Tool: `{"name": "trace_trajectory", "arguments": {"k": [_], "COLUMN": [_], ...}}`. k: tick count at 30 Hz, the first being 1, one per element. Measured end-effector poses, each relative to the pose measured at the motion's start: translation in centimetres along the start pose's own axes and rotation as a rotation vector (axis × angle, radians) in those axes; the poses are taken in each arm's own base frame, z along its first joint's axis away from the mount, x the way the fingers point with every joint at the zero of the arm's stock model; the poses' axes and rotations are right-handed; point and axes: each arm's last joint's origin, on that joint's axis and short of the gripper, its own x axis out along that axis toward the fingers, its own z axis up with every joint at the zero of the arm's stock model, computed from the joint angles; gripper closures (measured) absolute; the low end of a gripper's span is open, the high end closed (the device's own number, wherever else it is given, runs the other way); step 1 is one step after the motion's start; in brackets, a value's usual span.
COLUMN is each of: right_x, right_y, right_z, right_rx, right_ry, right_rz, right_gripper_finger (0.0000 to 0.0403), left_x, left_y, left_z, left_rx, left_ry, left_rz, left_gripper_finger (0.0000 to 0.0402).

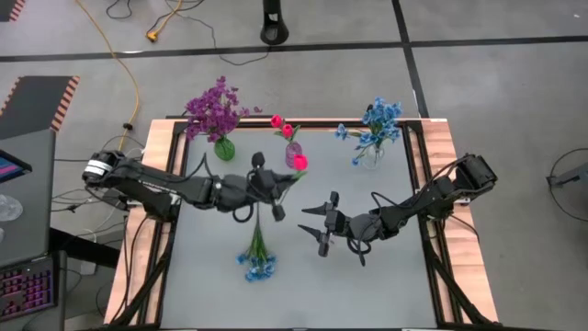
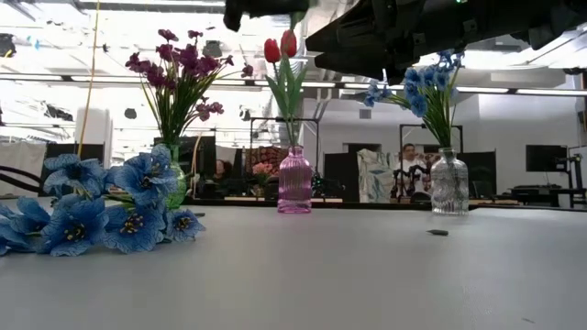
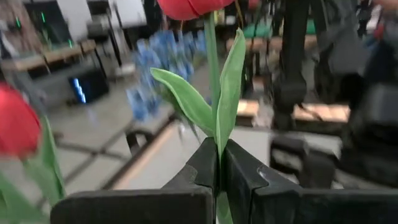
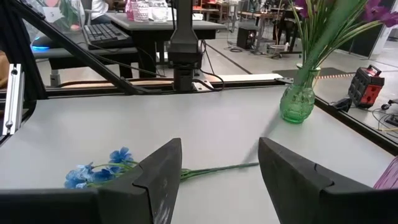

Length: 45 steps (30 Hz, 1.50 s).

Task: Sort flowers into vase by color
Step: Put the pink flower into the purple vase

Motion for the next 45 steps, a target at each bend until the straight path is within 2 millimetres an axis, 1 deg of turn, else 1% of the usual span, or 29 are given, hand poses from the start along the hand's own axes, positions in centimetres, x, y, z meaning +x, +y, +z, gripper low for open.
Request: {"name": "trace_trajectory", "arguments": {"k": [7,14,25,30,37,45], "right_x": [0.0,0.0,0.0,0.0,0.3,0.6], "right_y": [0.0,0.0,0.0,0.0,-0.5,-0.9], "right_z": [0.0,0.0,0.0,0.0,0.0,0.0], "right_rx": [0.0,0.0,-0.002,-0.009,-0.007,-0.008], "right_ry": [0.0,0.0,0.0,0.0,0.001,0.005], "right_rz": [0.0,0.0,0.0,-0.001,-0.018,-0.033], "right_gripper_finger": [0.0163,0.0163,0.0163,0.0163,0.0163,0.0163], "left_x": [1.4,2.5,3.3,3.5,4.2,5.7], "left_y": [2.8,5.8,9.6,10.7,11.5,11.9], "left_z": [1.4,2.0,2.6,2.6,2.3,0.8], "left_rx": [0.098,0.171,0.205,0.241,0.266,0.281], "left_ry": [-0.151,-0.231,-0.331,-0.348,-0.387,-0.346], "left_rz": [-0.032,-0.021,-0.014,-0.02,-0.034,-0.008], "left_gripper_finger": [0.0401,0.0401,0.0401,0.0401,0.0401,0.0401]}}
